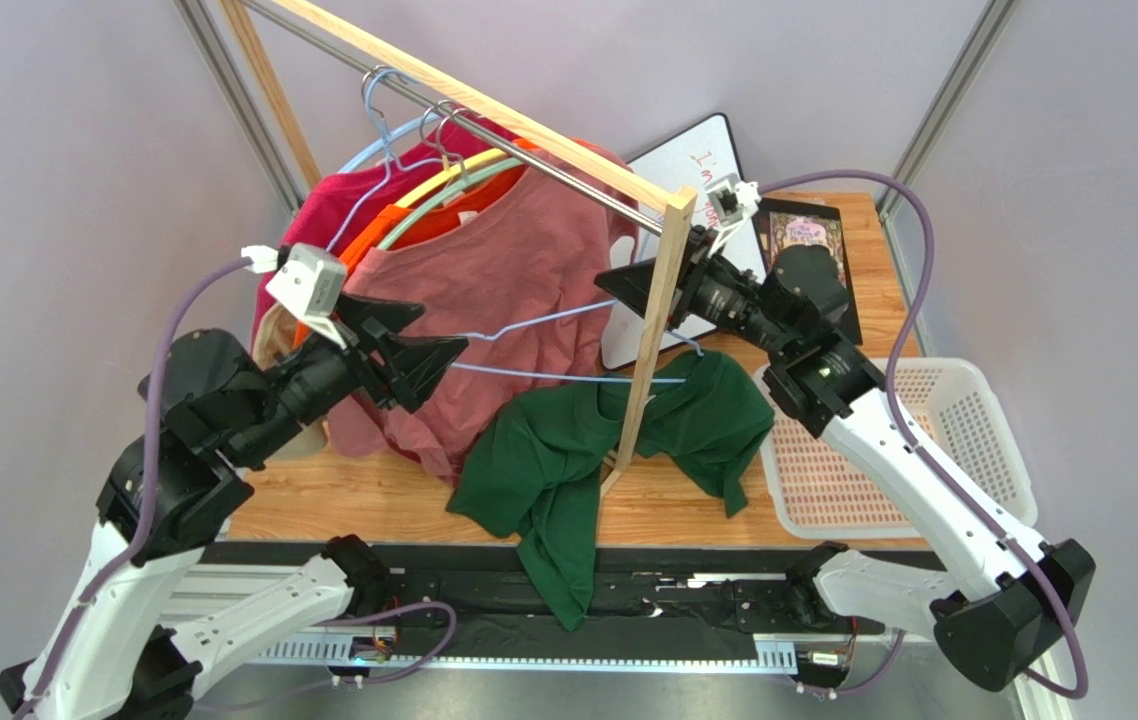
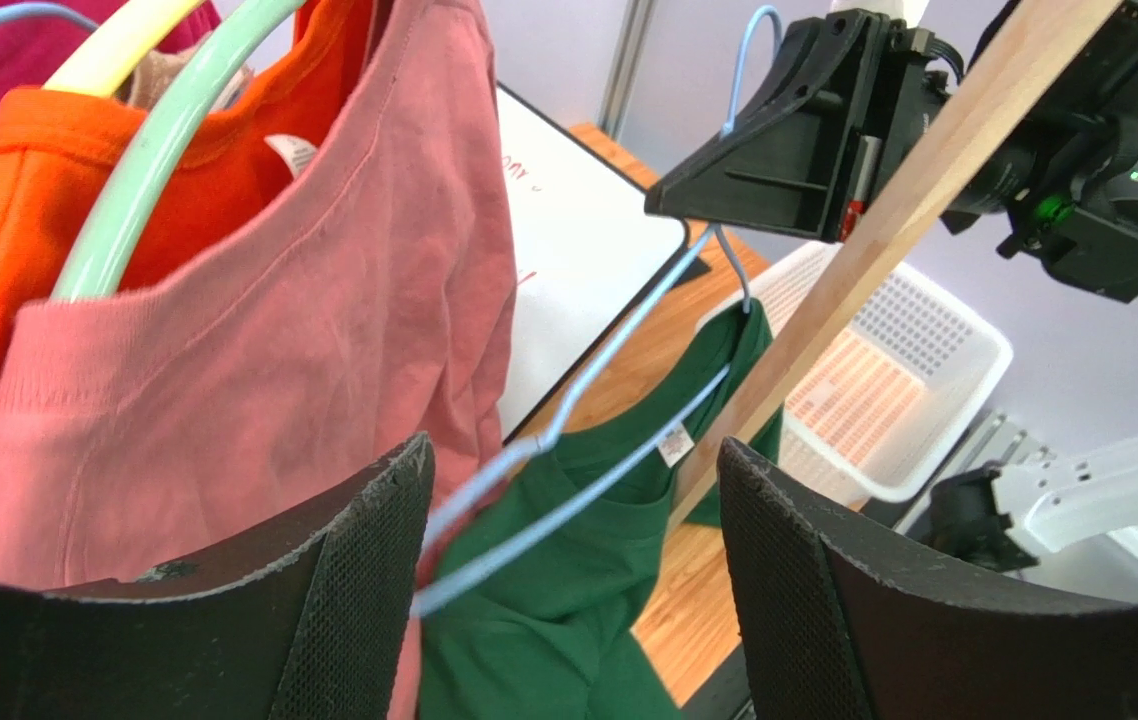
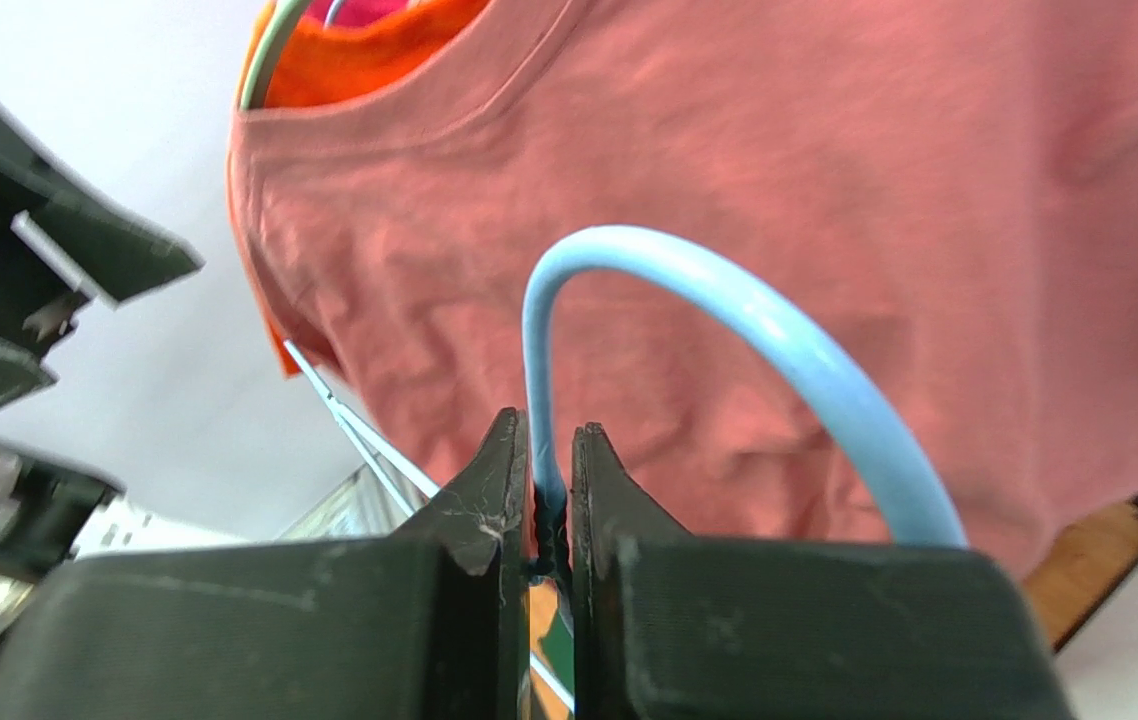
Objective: Remove the t-shirt from the hanger
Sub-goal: Remove the tshirt from the hanger
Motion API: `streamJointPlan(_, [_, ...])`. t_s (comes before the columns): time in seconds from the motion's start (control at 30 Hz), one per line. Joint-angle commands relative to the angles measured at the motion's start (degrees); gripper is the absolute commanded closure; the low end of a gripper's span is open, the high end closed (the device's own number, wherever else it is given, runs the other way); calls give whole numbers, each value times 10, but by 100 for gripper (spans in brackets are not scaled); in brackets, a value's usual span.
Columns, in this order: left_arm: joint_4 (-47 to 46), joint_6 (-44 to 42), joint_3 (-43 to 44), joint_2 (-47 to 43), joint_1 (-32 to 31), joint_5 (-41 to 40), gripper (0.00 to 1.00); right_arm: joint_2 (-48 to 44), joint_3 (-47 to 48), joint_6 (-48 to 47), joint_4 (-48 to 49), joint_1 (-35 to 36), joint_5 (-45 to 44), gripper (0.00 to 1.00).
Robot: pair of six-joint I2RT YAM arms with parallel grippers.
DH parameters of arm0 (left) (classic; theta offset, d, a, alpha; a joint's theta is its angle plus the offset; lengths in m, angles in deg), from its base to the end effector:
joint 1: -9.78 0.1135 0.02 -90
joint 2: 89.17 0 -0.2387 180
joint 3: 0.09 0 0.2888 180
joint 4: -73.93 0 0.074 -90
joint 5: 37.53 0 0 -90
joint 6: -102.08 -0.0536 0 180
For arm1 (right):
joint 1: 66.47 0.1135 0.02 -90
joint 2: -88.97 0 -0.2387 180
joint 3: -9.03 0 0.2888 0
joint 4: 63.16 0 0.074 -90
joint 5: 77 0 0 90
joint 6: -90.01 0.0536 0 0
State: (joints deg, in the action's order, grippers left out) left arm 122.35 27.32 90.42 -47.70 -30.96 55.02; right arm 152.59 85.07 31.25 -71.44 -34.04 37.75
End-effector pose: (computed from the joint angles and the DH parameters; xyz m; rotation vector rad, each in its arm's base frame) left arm 0.1182 -0.1049 0.4910 0.3922 1.5686 -0.7987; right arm 0.2567 0.1897 0.3983 -0.3910 1.5838 1.1963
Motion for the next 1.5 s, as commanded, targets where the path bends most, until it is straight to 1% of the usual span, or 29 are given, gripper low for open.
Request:
streamJointPlan(0.0, [46, -52, 41, 46, 3, 23, 24, 17, 34, -2, 20, -3, 93, 100])
streamJointPlan(0.03, [70, -57, 57, 68, 3, 29, 24, 20, 35, -2, 19, -3, 98, 100])
streamJointPlan(0.13, [114, -72, 77, 100, 3, 52, 24, 26, 40, -7, 19, -3, 127, 100])
streamJointPlan(0.2, [122, -78, 73, 105, 2, 65, 25, 27, 42, -10, 18, -3, 144, 100])
streamJointPlan(0.37, [136, -77, 40, 89, 3, 115, 25, 27, 44, -29, 8, -3, 163, 100])
streamJointPlan(0.47, [150, -69, 17, 75, 3, 125, 25, 29, 46, -29, 6, -3, 175, 100])
streamJointPlan(0.67, [162, -54, -14, 41, 3, 151, 32, 30, 47, -32, 10, -3, 187, 100])
streamJointPlan(0.87, [164, -47, -21, 36, 3, 167, 50, 32, 46, -19, 24, -3, 194, 100])
streamJointPlan(1.03, [152, -43, -27, 51, 2, 173, 56, 32, 45, -7, 35, -2, 200, 100])
streamJointPlan(1.13, [140, -41, -28, 61, 2, 185, 62, 32, 42, 0, 41, -3, 203, 100])
streamJointPlan(1.17, [139, -42, -28, 62, 3, 184, 69, 33, 42, 1, 45, -2, 205, 100])
streamJointPlan(1.2, [138, -42, -29, 63, 3, 182, 78, 33, 42, 3, 46, -2, 206, 100])
streamJointPlan(1.23, [138, -41, -30, 63, 3, 181, 83, 34, 42, 4, 46, -1, 207, 100])
streamJointPlan(1.27, [138, -40, -31, 63, 3, 174, 98, 34, 42, 6, 44, -1, 206, 100])
streamJointPlan(1.33, [141, -36, -31, 57, 3, 159, 100, 35, 44, 4, 38, -1, 203, 100])
streamJointPlan(1.37, [146, -35, -28, 56, 3, 138, 100, 36, 45, -1, 21, -1, 188, 97])
streamJointPlan(1.4, [162, -34, -20, 51, 3, 127, 100, 37, 49, -6, 7, -1, 174, 80])
streamJointPlan(1.43, [171, -33, -15, 49, 2, 114, 100, 37, 56, -11, -11, -1, 157, 69])
streamJointPlan(1.47, [181, -35, -9, 48, 2, 92, 100, 38, 60, -19, -58, -1, 124, 55])
